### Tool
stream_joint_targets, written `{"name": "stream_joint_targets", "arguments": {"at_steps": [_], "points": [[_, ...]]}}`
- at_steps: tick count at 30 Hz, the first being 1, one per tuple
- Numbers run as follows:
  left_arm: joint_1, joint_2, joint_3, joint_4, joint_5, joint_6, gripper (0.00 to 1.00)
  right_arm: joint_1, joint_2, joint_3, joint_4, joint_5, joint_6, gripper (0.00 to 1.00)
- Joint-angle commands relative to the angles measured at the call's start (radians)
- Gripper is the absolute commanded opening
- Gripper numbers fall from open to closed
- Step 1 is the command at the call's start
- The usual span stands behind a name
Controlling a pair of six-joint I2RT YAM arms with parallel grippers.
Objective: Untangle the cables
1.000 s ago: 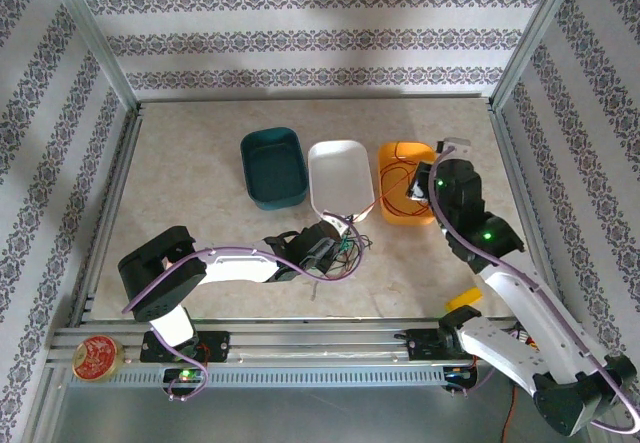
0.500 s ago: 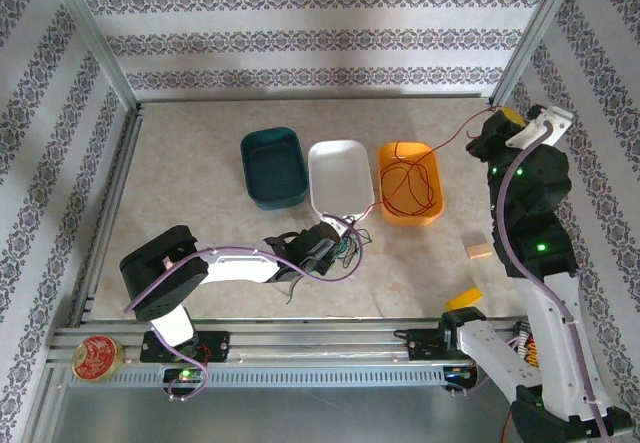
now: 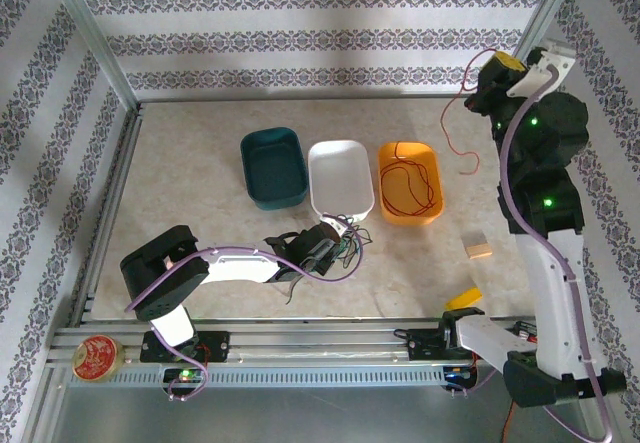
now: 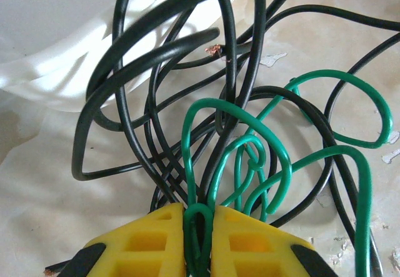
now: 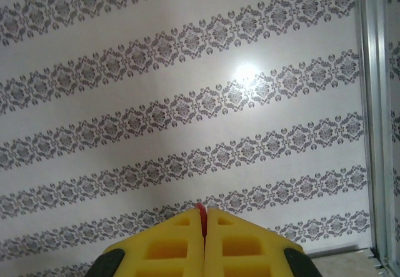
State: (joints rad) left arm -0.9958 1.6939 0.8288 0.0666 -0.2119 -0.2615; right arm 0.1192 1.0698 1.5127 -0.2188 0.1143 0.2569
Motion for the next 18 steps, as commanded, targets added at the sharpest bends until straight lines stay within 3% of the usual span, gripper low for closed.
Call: {"name": "stream_joint_targets", "arguments": {"at_steps": [1,7,14,18], "points": [[-0.015,0.026,-0.03,-0.102,0.0,0.005,0.13,-0.016,0.03,0.025,0.009,0.01,-0.06,0.0],[-0.017,0.023,-0.032,-0.103,-0.004,0.003,0.13,-0.018,0.064,-0.071,0.004,0.108,-0.125,0.0],[-0.018,0.024,-0.028,-0.107,0.002,0.005,0.13,-0.017,0.04,-0.252,-0.004,0.092,-0.048,0.0],[-0.018,0.035,-0.016,-0.114,0.006,0.007,0.13,-0.018,0.012,-0.298,-0.004,0.155,-0.055,0.0]]}}
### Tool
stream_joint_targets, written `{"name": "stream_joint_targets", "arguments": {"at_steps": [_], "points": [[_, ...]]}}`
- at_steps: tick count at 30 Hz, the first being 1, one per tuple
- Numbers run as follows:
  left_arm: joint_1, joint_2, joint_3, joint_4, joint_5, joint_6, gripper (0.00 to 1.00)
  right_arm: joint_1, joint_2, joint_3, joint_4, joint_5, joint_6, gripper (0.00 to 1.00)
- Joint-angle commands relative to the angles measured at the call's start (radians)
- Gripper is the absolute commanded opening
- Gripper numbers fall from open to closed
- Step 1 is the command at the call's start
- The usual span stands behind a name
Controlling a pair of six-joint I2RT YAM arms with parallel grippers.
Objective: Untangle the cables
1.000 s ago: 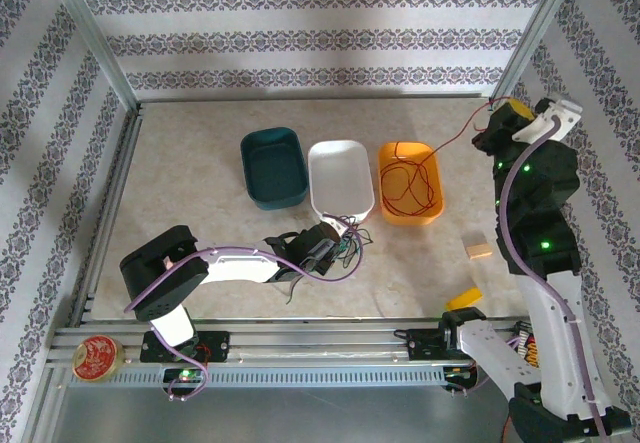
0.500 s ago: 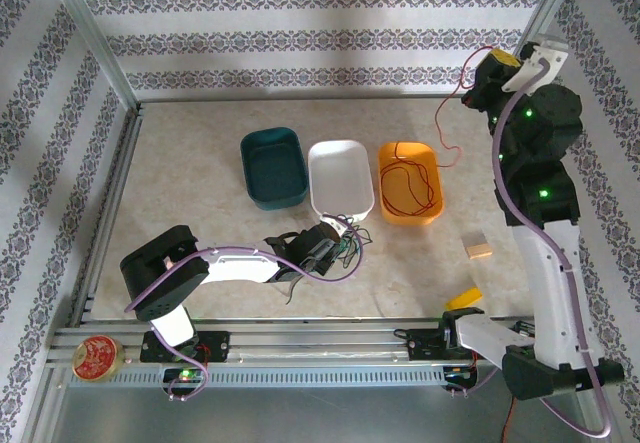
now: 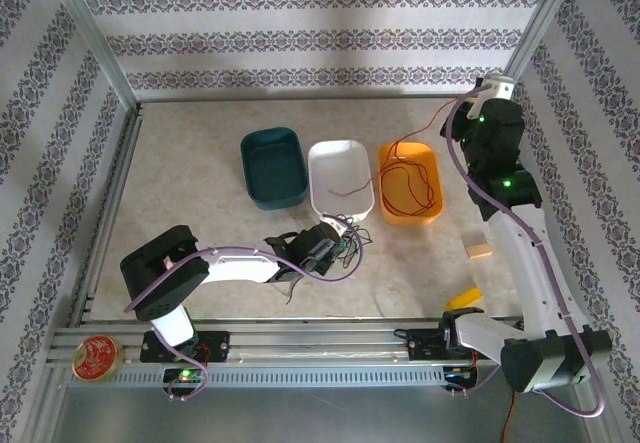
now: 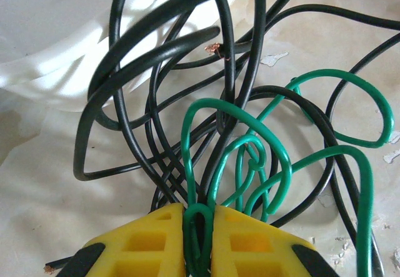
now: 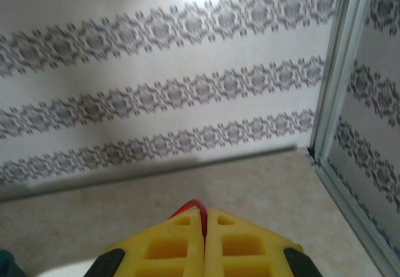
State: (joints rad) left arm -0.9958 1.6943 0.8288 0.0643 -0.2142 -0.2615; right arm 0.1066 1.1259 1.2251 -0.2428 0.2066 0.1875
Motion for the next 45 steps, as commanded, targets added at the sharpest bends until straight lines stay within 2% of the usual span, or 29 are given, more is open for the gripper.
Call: {"name": "stream_joint_targets", "arguments": {"at_steps": [1,5,10,15,27,33,36,45], "points": [[-0.017,0.035,-0.015,-0.112,0.01,0.008,0.13,-0.008,-0.05,-0.009,0.021,0.076,0.004,0.0],[-0.018,0.042,-0.011,-0.115,0.015,0.01,0.13,-0.027,-0.064,0.029,0.028,0.081,-0.01,0.0],[-0.018,0.044,-0.006,-0.117,0.015,0.01,0.13,-0.058,-0.078,0.089,0.069,-0.022,0.031,0.0],[-0.018,0.044,-0.009,-0.118,0.013,0.008,0.13,-0.064,-0.068,0.133,0.076,-0.041,0.041,0.0],[-0.023,0.042,-0.013,-0.118,0.009,0.011,0.13,-0.082,-0.039,0.045,0.066,-0.006,0.043,0.0],[-0.025,0.048,-0.009,-0.118,0.011,0.012,0.13,-0.079,-0.033,-0.034,-0.004,0.024,0.09,0.0],[-0.026,0.054,0.0,-0.123,0.016,0.018,0.13,-0.059,-0.04,-0.11,-0.032,0.069,0.131,0.0],[-0.03,0.07,0.02,-0.136,0.024,0.028,0.13,0.065,-0.003,-0.245,-0.08,0.351,0.187,0.0]]}}
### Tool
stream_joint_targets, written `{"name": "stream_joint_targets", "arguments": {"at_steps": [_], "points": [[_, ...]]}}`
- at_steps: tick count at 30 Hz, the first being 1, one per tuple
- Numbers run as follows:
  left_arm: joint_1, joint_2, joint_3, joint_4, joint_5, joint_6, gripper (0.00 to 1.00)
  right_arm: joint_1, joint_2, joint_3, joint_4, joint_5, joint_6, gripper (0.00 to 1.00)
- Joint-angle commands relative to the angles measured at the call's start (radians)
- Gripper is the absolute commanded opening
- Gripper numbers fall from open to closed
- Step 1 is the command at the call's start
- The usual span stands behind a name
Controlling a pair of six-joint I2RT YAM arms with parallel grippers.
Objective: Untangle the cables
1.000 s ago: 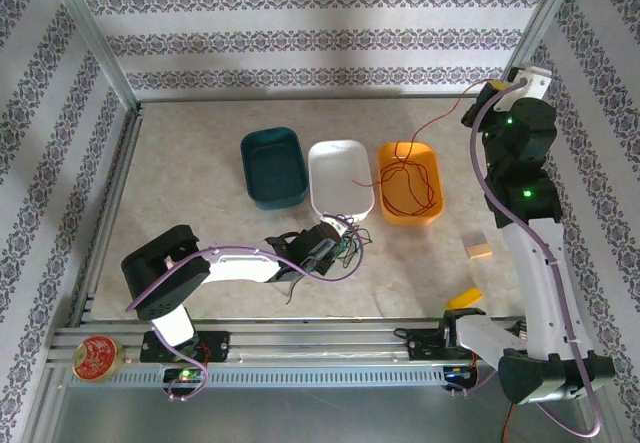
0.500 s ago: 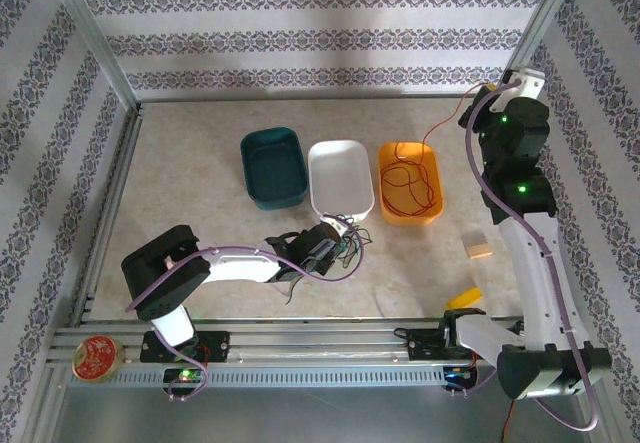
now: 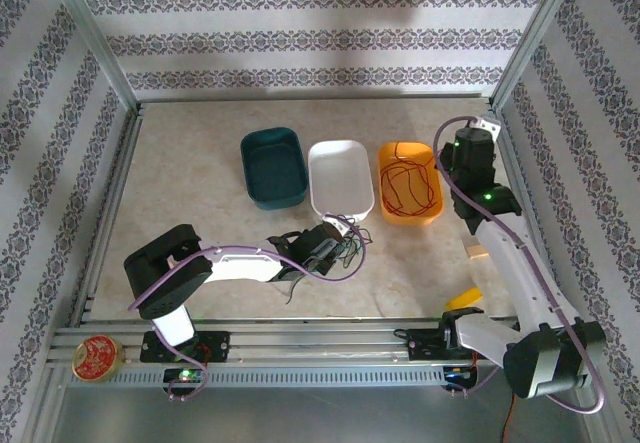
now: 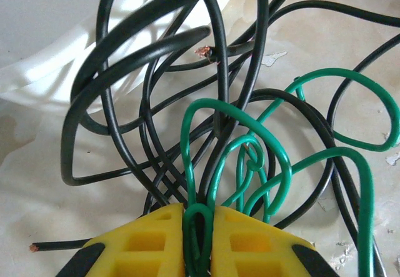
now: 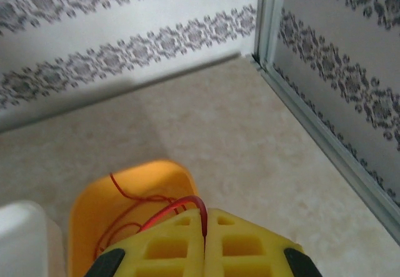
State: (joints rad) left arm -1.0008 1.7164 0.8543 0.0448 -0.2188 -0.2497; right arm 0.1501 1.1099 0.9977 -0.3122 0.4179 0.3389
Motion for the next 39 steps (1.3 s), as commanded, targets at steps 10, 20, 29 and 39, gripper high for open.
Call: {"name": "stream_joint_targets", "arguments": {"at_steps": [10,20,29,39], "points": [[-0.032,0.058,0.006,-0.128,0.024,0.016,0.13,0.068,0.176,0.033,-0.116,0.433,0.157,0.0],[-0.035,0.068,0.017,-0.137,0.022,0.017,0.13,0.115,0.342,0.122,-0.187,0.526,0.229,0.0],[-0.038,0.067,0.009,-0.144,0.019,0.012,0.13,0.166,0.512,0.191,-0.255,0.519,0.288,0.0],[-0.042,0.063,-0.003,-0.15,0.013,0.006,0.14,0.165,0.651,0.206,-0.254,0.309,0.345,0.0]]}}
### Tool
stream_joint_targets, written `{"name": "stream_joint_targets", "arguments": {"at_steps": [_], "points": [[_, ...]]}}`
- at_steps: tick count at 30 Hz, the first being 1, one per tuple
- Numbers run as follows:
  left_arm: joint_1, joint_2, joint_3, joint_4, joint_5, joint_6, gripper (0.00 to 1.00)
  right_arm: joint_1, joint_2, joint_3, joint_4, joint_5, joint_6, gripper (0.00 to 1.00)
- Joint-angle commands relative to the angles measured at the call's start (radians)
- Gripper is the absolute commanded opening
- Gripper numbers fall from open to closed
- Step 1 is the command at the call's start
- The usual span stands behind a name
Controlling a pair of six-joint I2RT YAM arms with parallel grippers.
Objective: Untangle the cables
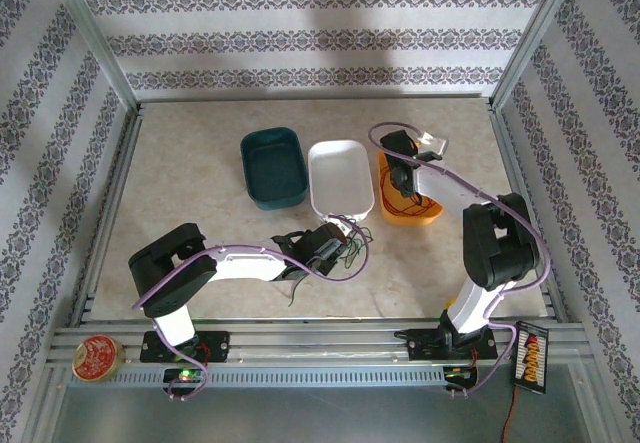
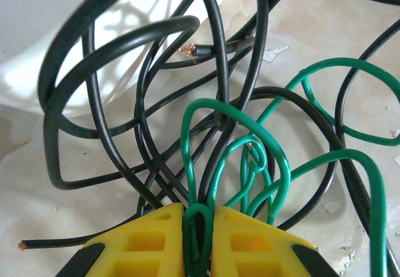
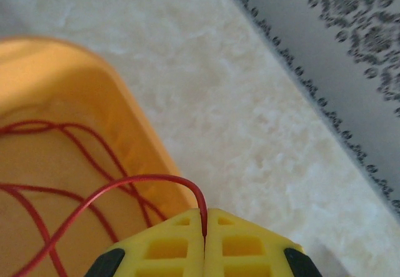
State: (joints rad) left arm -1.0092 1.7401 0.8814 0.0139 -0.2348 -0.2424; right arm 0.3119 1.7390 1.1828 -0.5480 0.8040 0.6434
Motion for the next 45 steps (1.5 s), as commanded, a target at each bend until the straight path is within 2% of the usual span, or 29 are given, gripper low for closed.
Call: {"name": "stream_joint_targets", "arguments": {"at_steps": [1,9,12,17,20,27,29,32,34,38,45], "points": [[-0.034,0.039,-0.03,-0.119,0.028,-0.001,0.13,0.003,0.029,0.018,-0.009,-0.1,0.041,0.0],[-0.035,0.046,-0.021,-0.126,0.03,0.002,0.14,-0.006,0.063,0.007,0.043,-0.266,0.038,0.02],[-0.035,0.046,-0.019,-0.125,0.031,0.002,0.14,-0.013,0.047,0.0,0.05,-0.304,0.05,0.15],[-0.036,0.046,-0.019,-0.124,0.031,0.003,0.14,-0.017,-0.027,-0.022,0.058,-0.3,0.059,0.47],[-0.037,0.048,-0.018,-0.124,0.03,0.003,0.14,-0.014,-0.09,-0.048,0.075,-0.307,0.058,0.54],[-0.039,0.039,-0.026,-0.121,0.022,-0.004,0.14,0.024,-0.242,-0.12,0.125,-0.397,-0.057,0.57],[-0.038,0.026,-0.04,-0.112,0.016,-0.007,0.14,0.039,-0.272,-0.143,0.145,-0.5,-0.125,0.55],[-0.037,0.001,-0.067,-0.087,0.013,-0.009,0.14,0.078,-0.285,-0.163,0.167,-0.727,-0.206,0.52],[-0.037,-0.009,-0.074,-0.077,0.013,-0.009,0.14,0.118,-0.271,-0.162,0.163,-0.817,-0.225,0.49],[-0.037,-0.006,-0.072,-0.083,0.012,-0.009,0.14,0.18,-0.214,-0.148,0.139,-0.801,-0.215,0.43],[-0.037,-0.012,-0.076,-0.083,0.007,-0.012,0.14,0.192,-0.102,-0.089,0.146,-0.777,-0.216,0.39]]}}
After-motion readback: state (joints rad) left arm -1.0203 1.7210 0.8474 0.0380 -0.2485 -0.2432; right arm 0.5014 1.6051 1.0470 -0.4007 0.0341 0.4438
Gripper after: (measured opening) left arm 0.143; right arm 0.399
